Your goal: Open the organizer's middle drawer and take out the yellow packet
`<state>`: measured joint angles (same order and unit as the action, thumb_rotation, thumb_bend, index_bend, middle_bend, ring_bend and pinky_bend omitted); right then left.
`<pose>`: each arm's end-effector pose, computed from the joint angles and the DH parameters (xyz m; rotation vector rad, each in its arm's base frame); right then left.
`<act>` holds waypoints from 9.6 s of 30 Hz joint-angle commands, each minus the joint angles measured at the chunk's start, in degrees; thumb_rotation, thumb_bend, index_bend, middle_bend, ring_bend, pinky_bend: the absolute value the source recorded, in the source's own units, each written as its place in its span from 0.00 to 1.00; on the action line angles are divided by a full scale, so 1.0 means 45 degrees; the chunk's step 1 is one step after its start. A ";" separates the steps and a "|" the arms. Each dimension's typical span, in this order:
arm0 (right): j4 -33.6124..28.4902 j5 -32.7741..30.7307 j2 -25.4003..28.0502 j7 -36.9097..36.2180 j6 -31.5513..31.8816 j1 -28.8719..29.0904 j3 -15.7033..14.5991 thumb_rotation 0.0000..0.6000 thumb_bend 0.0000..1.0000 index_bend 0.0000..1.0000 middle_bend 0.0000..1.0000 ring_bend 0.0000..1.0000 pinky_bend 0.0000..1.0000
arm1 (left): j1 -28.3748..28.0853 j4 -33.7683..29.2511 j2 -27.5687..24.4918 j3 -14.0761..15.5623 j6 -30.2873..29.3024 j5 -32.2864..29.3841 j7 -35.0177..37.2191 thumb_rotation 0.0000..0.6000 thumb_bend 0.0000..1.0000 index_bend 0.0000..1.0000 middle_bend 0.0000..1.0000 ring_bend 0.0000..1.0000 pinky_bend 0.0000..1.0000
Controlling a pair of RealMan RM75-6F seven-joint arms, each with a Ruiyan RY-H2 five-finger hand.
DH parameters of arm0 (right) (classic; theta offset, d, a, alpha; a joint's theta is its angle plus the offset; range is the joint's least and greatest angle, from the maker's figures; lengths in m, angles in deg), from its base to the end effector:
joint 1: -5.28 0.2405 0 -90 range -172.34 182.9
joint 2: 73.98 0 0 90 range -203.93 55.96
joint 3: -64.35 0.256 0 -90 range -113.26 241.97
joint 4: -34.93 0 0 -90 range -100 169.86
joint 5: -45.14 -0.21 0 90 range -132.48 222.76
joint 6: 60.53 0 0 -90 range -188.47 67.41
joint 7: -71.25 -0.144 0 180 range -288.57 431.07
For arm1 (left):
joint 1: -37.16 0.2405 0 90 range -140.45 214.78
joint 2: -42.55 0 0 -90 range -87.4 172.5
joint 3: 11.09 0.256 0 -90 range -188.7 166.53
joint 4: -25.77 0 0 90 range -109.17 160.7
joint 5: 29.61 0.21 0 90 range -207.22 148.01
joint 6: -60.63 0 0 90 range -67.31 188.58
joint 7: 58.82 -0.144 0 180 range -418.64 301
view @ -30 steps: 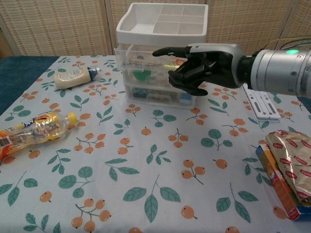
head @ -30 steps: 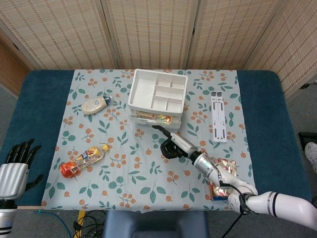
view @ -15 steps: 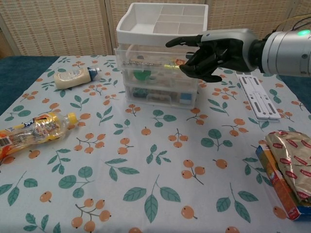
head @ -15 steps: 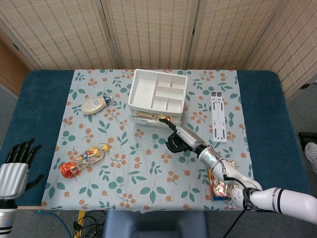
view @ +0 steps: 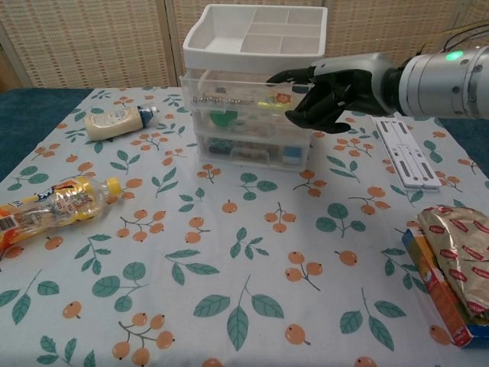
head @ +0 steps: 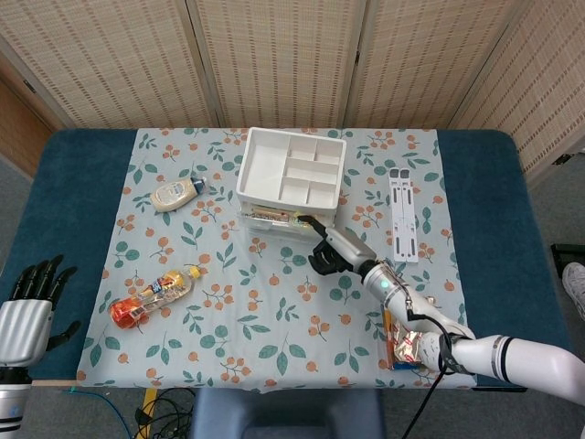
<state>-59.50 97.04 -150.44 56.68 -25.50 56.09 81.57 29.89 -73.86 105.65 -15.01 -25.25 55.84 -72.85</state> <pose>-0.0928 -0.3671 0.0179 1.7522 -1.7562 1.1306 -0.2776 0.1945 0.1585 -1.4336 -0.7549 -0.8539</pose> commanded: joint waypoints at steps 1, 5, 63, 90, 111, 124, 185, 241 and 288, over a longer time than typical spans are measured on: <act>-0.0166 0.0005 0.0081 0.0045 0.0066 -0.0023 -0.0043 1.00 0.58 0.12 0.86 0.85 0.87 | -0.0002 -0.0001 0.0004 0.0001 -0.0003 0.0007 -0.0003 1.00 0.17 0.16 0.07 0.08 0.09; -0.0429 0.0157 0.0207 0.0001 0.0090 -0.0129 -0.0106 1.00 0.58 0.17 0.86 0.86 0.88 | -0.0010 0.0005 0.0026 0.0019 0.0029 0.0004 -0.0032 1.00 0.17 0.16 0.07 0.08 0.09; -0.1857 0.5591 0.4058 0.2721 -0.1215 0.1582 0.0537 1.00 0.59 0.22 0.81 0.81 0.88 | 0.0169 -0.0215 -0.0073 0.0095 -0.0304 0.0135 -0.0153 1.00 0.17 0.16 0.07 0.08 0.09; 0.1597 0.2745 0.0941 0.9251 -0.0303 0.4215 -0.1025 1.00 0.08 0.22 0.94 0.94 1.00 | 0.0590 -0.0045 -0.0048 0.0056 -0.0662 -0.0155 0.0092 1.00 0.17 0.16 0.07 0.08 0.09; 0.1978 0.2092 0.0725 0.9754 -0.0918 0.5168 -0.1976 1.00 0.00 0.22 0.94 0.94 1.00 | 0.0595 0.0030 0.0008 -0.0038 -0.0568 -0.0324 0.0081 1.00 0.17 0.16 0.07 0.08 0.09; 0.2356 0.1754 0.0572 0.9793 -0.1588 0.5890 -0.2450 1.00 0.00 0.22 0.94 0.94 1.00 | 0.0532 0.0043 0.0016 -0.0120 -0.0461 -0.0440 0.0082 1.00 0.17 0.16 0.07 0.08 0.09; 0.2993 0.0035 -0.0671 1.1204 -0.0060 0.6691 -0.3347 1.00 0.00 0.22 0.95 0.94 1.00 | 0.0505 0.0317 0.0053 -0.0163 -0.0340 -0.0634 0.0320 1.00 0.17 0.16 0.07 0.08 0.09; 0.0971 0.0694 0.0732 1.0142 0.1793 0.5716 -0.2689 1.00 0.39 0.52 0.98 0.94 1.00 | 0.0503 0.0469 0.0049 -0.0168 -0.0359 -0.0542 0.0513 1.00 0.17 0.16 0.07 0.08 0.09; 0.1085 0.7652 -0.0091 0.6160 0.4802 -0.1301 -0.4796 1.00 0.35 0.13 0.94 0.94 1.00 | 0.0098 -0.0194 0.0083 -0.0047 -0.0141 0.0033 -0.0168 1.00 0.17 0.16 0.07 0.08 0.09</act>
<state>-54.55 131.47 -150.94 84.44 -3.88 50.43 59.87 30.32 -74.74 106.04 -15.22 -25.87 56.00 -73.60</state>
